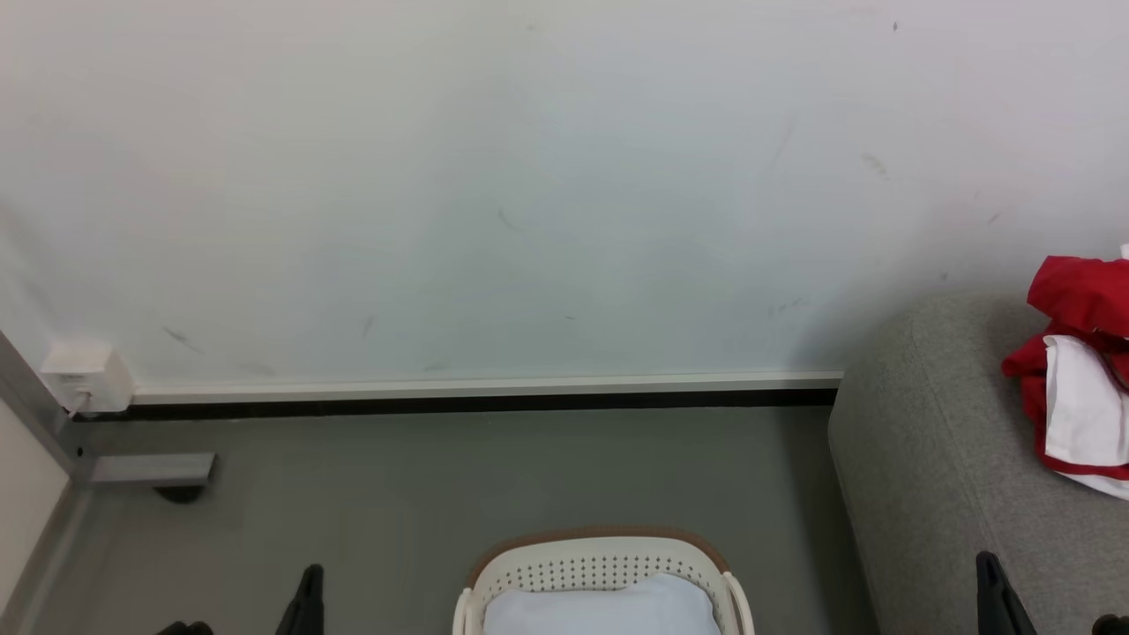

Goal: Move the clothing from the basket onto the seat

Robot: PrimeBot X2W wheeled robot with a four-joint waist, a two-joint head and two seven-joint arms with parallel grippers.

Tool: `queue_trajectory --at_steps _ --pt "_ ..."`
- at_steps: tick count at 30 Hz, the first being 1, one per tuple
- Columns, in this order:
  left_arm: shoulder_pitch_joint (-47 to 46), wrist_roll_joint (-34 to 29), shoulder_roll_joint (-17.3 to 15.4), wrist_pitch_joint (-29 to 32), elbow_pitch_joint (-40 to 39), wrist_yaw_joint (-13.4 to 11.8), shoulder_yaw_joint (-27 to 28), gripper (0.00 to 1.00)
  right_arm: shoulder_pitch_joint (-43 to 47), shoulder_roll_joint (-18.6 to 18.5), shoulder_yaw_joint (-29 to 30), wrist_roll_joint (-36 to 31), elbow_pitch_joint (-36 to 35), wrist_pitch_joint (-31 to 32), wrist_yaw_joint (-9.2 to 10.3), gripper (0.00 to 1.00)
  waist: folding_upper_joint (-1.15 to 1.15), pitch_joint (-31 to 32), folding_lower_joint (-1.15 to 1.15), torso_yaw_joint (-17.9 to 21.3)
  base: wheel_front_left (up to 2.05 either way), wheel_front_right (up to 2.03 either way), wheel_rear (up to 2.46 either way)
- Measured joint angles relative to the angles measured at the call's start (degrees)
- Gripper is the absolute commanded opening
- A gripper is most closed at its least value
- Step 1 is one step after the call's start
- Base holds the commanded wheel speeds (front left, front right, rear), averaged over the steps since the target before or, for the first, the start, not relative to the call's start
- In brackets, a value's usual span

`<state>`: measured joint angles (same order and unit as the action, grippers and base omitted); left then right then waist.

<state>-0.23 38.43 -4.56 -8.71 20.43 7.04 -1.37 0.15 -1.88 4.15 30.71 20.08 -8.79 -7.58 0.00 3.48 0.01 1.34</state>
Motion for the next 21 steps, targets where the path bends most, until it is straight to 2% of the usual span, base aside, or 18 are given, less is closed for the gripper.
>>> queue_trajectory --at_steps 21 --pt "-1.8 15.8 0.4 4.3 -1.9 0.0 2.4 0.00 -1.4 -0.1 0.6 17.7 -1.7 4.3 0.01 0.00 0.00 -0.7 0.00 -0.3 0.00 0.00 0.00"
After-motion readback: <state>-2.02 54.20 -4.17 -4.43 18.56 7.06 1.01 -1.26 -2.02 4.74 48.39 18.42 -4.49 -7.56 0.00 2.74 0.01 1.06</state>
